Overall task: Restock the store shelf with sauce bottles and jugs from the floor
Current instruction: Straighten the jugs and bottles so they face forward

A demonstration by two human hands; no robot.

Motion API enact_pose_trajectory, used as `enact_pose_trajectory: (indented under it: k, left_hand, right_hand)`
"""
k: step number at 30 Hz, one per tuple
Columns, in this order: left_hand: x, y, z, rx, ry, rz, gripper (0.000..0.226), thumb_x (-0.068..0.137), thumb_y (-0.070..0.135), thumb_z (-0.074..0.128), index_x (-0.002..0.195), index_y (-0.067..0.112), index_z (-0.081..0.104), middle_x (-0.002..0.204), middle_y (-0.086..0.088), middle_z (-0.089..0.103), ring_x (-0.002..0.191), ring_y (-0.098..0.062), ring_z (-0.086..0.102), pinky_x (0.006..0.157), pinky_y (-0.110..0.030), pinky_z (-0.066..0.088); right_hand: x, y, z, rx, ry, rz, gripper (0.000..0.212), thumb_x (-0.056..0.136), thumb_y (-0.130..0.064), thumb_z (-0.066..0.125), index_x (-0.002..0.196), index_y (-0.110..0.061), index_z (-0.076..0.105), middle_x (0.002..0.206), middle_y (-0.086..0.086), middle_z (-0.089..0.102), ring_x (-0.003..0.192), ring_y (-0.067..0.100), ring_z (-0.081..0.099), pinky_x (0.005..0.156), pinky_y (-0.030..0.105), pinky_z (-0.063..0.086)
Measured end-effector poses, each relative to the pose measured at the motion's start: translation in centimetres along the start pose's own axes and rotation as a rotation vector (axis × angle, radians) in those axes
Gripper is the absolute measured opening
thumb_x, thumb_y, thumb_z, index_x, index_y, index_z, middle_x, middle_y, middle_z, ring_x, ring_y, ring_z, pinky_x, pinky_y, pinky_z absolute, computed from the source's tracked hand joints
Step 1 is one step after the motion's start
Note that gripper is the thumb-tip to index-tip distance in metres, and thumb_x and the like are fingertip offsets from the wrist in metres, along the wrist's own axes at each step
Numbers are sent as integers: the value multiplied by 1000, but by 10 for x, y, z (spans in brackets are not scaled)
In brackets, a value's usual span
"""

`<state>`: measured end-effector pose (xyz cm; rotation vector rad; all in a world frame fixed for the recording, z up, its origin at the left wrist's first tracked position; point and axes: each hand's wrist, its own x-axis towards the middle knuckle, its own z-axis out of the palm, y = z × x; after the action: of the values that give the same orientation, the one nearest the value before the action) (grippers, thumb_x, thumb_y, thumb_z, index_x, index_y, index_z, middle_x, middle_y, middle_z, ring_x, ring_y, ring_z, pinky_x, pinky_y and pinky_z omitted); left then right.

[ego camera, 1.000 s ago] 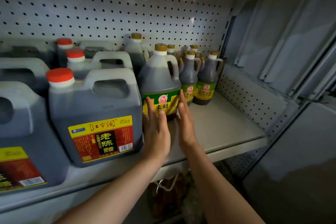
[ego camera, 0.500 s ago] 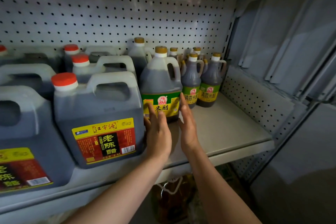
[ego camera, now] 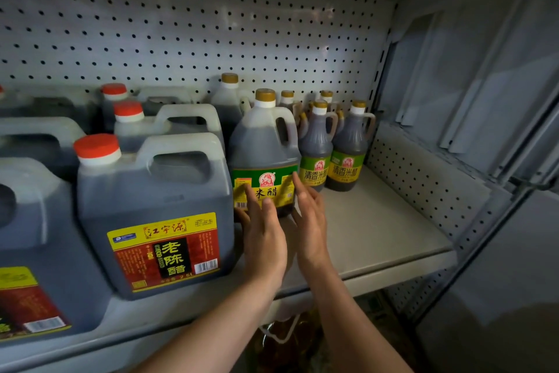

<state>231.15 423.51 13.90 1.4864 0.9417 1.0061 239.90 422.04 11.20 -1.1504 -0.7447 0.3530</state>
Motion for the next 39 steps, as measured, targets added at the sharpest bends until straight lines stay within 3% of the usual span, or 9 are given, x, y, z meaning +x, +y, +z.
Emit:
enact_pose_trajectory:
  k: [6, 10, 15, 23, 31, 32, 35, 37, 39]
  left_hand:
    - [11, 3, 4, -1, 0, -40, 55, 105, 52, 20, 156, 44, 2, 166, 11, 1, 153, -10, -7, 122, -39, -1]
    - [33, 0, 6, 0, 30, -50, 53, 106, 49, 19, 156, 43, 4, 167, 10, 2, 153, -10, -5, 123, -39, -2]
    - [41, -4, 11, 2, 20, -48, 57, 103, 57, 19, 156, 46, 1, 166, 13, -1, 153, -11, -7, 124, -42, -1]
    - [34, 8, 4, 15, 2, -51, 53, 106, 49, 20, 156, 44, 3, 166, 12, 1, 154, -12, -2, 124, -41, 1]
    - [18, 40, 4, 83, -41, -201, 62, 105, 52, 24, 160, 25, 12, 166, -6, 14, 152, -24, 15, 123, -43, 13]
    - [13, 53, 7, 47, -73, -157, 63, 105, 52, 26, 159, 21, 20, 164, -7, 22, 150, -25, 23, 122, -42, 19]
    - [5, 105, 0, 10, -159, 105, 70, 98, 61, 27, 153, 20, 35, 158, -4, 36, 145, -20, 33, 120, -39, 25]
    - [15, 140, -16, 63, -159, 255, 64, 101, 58, 28, 156, 24, 29, 162, 3, 29, 148, -13, 26, 122, -33, 17]
    - [33, 171, -36, 147, -139, 391, 59, 105, 52, 26, 158, 26, 23, 164, 4, 22, 151, -11, 18, 123, -34, 14]
  right_hand:
    - [5, -2, 1, -32, -33, 24, 51, 88, -60, 55, 136, -43, 61, 140, -5, 45, 135, 6, 49, 117, 44, 39]
    - [15, -2, 5, -17, -116, 108, 57, 93, -51, 61, 143, -25, 54, 134, -12, 48, 122, -5, 54, 93, 11, 47]
    - [16, 0, 11, -42, -177, 151, 49, 98, -41, 59, 137, -12, 53, 121, -13, 60, 111, -4, 63, 96, 21, 50]
    - [18, 1, 7, -111, -174, 174, 66, 90, -57, 48, 141, -16, 56, 125, -20, 55, 112, -18, 55, 85, 3, 43]
    - [13, -15, 8, -103, -115, 183, 47, 98, -54, 51, 129, -23, 70, 132, 1, 64, 124, 10, 60, 108, 36, 45]
    - [15, -23, 9, -99, -100, 149, 40, 102, -46, 50, 121, -20, 73, 123, 4, 70, 118, 10, 64, 104, 37, 48]
    - [30, -69, 13, -133, -29, -49, 36, 110, -13, 36, 105, -17, 71, 95, -9, 73, 88, -12, 66, 79, 13, 49]
    - [54, -100, 18, -139, -16, -200, 39, 111, -18, 34, 114, -6, 71, 103, 0, 74, 96, -7, 68, 83, 12, 51]
    - [83, -120, 29, -188, -88, -243, 50, 109, -42, 36, 127, -8, 67, 122, 8, 71, 115, 9, 66, 98, 26, 52]
